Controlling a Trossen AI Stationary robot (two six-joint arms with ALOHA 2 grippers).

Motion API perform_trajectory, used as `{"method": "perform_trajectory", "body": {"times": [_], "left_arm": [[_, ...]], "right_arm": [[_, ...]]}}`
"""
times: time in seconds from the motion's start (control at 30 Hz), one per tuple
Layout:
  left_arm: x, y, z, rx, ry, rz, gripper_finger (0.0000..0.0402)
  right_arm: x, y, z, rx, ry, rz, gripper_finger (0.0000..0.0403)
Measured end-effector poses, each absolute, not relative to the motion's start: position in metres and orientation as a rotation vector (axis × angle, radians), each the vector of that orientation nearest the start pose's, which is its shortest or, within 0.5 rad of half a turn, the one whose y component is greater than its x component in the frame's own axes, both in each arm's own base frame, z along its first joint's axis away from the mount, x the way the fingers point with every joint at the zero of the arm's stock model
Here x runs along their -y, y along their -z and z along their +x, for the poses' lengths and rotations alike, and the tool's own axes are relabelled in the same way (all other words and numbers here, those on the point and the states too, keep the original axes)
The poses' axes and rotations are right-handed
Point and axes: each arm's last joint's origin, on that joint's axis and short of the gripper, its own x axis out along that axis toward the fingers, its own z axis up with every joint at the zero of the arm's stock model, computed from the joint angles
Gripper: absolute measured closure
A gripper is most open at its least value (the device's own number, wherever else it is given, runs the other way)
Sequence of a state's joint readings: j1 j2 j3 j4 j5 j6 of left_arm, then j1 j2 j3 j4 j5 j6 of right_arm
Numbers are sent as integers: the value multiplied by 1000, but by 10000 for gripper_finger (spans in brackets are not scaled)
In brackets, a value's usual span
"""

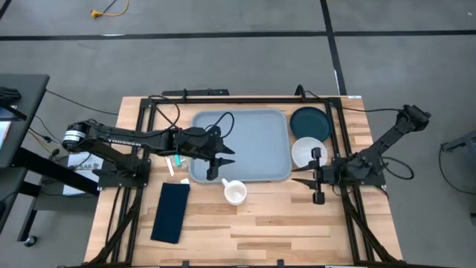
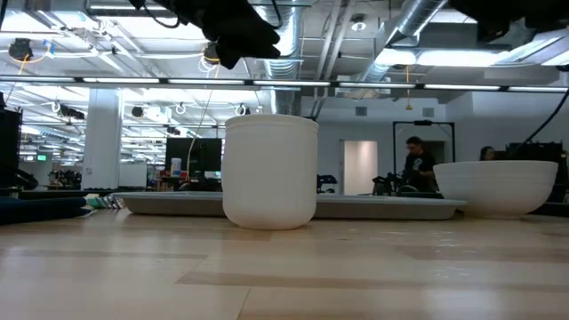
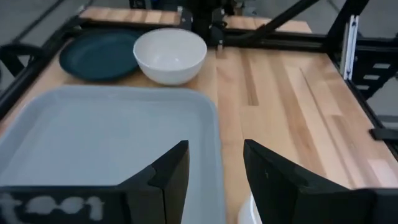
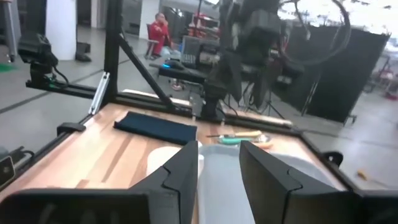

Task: Set up tray
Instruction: Put the white cup on the top left corner of the gray tray

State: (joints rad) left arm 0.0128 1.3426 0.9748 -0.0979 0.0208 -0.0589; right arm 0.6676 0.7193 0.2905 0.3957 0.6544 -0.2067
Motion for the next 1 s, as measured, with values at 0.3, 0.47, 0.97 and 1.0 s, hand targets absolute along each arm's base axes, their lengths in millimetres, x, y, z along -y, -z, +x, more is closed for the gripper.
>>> {"method": "perform_trajectory", "body": {"times": [0.3,0.47,0.97,1.0], "left_arm": [[3,-309,318,-746,100,-83,260],[6,-305,341,-915,190,-85,260],[25,-279,387,-1119,70,-3,260],[26,-279,387,-1120,42,-2,260]], "right_arm": [[-87,-205,148,-168,23,-59,290],[-91,-193,154,-230,33,-77,290],[-94,-196,150,-222,5,-120,290],[-94,-196,150,-222,5,-123,290]]}}
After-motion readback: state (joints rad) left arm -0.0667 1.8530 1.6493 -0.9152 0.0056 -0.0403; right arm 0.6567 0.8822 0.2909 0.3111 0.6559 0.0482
